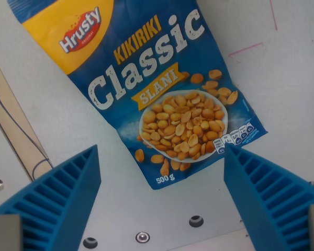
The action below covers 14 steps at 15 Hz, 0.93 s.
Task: Rotate around gripper positive y
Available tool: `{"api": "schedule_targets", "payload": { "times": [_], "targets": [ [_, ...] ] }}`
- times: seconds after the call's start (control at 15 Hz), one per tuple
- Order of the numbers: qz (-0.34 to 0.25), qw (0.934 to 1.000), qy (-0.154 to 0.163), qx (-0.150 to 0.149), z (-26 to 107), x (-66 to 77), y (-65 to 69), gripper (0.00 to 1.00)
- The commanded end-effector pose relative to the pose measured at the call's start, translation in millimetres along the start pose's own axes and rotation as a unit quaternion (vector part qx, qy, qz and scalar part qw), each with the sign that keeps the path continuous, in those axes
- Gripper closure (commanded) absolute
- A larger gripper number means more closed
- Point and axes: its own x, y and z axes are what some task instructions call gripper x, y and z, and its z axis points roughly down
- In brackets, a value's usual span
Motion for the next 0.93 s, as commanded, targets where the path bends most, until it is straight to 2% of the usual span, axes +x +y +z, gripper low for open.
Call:
{"api": "schedule_targets", "payload": {
  "times": [0.07, 0.93],
  "targets": [
    [0.000, 1.0000, 0.008, 0.000, -0.9, 0.1, 0.0, 0.00],
    [0.000, 0.9956, 0.094, 0.000, -0.9, 0.1, 0.0, 0.00]
  ]
}}
